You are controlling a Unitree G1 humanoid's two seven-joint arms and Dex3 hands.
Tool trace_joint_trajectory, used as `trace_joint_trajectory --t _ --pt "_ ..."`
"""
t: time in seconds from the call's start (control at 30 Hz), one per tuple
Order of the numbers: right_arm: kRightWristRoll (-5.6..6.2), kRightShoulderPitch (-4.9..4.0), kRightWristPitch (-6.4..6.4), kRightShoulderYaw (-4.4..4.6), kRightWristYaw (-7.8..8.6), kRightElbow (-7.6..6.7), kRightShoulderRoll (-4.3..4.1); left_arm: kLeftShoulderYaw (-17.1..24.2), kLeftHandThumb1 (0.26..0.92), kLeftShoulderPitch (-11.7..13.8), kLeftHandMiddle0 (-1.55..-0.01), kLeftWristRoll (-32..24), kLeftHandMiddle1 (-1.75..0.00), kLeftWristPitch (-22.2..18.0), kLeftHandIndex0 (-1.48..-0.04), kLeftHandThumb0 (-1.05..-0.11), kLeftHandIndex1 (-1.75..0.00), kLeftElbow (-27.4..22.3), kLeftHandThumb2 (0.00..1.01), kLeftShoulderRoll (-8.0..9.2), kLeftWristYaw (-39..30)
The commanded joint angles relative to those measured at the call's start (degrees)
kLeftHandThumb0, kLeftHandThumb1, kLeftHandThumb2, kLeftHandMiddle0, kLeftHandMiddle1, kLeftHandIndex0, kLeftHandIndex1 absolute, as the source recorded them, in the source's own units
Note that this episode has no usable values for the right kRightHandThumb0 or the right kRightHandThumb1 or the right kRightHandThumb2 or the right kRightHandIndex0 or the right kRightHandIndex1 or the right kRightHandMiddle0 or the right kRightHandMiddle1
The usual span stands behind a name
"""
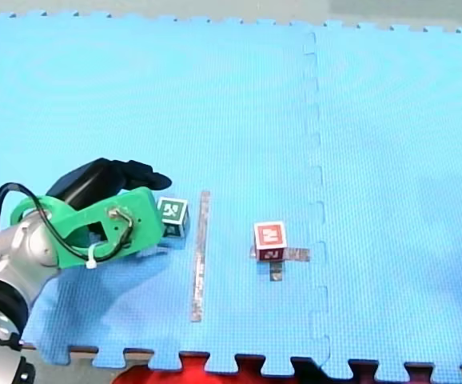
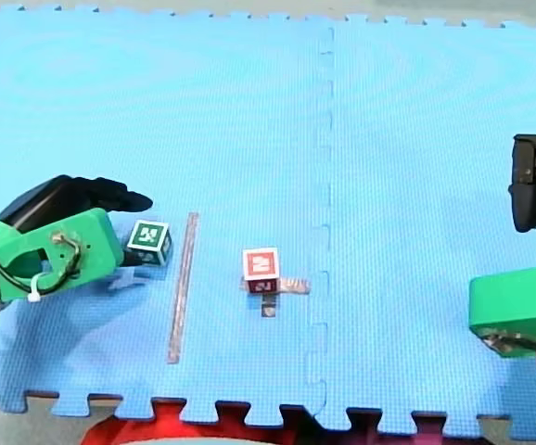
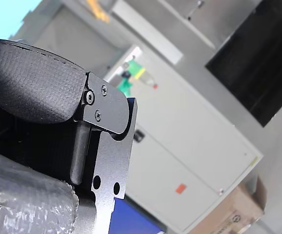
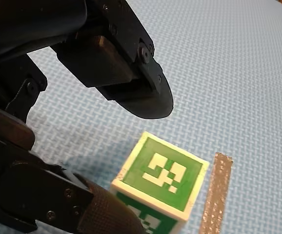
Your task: Stack cube left
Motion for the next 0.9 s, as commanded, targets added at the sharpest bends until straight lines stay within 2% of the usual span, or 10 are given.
trace_joint_trajectory --t 0.0,0.1,0.5,0.73,0.83,0.87 --pt "-0.12 -0.25 -0.16 -0.08 -0.41 0.34 -0.12 0.8 0.718 -0.2 -0.85 -0.8 -1.75 0.2 -0.61 -0.851 0.00 0.1 0.00 -0.06 -1.8" --pt "-0.27 -0.33 -0.14 0.00 -0.53 0.31 -0.06 1.4 0.713 -0.3 -0.82 -1.5 -1.75 0.5 -0.57 -0.860 0.00 -0.1 0.00 -0.10 -3.7" --pt "-0.40 -0.11 0.49 -0.04 -0.62 -0.49 0.11 1.7 0.706 -0.6 -0.81 -1.4 -1.74 0.5 -0.62 -0.865 -0.02 -0.3 0.00 -0.34 -5.2" --pt "-0.51 0.05 0.87 -0.01 -0.77 -0.66 0.13 0.6 0.684 -0.8 -0.85 0.0 -1.75 1.0 -0.67 -0.820 -0.02 -0.2 0.00 -0.60 -4.0" --pt "-0.50 0.26 0.88 -0.06 -0.77 -0.87 0.09 0.4 0.681 -0.8 -0.89 0.2 -1.75 1.1 -0.85 -0.744 -0.06 -0.2 0.00 -0.73 -3.5" --pt "-0.50 0.37 0.93 -0.08 -0.76 -1.03 0.10 0.0 0.688 -0.7 -0.91 0.8 -1.75 1.2 -1.04 -0.642 -0.08 -0.2 0.00 -0.81 -1.9"
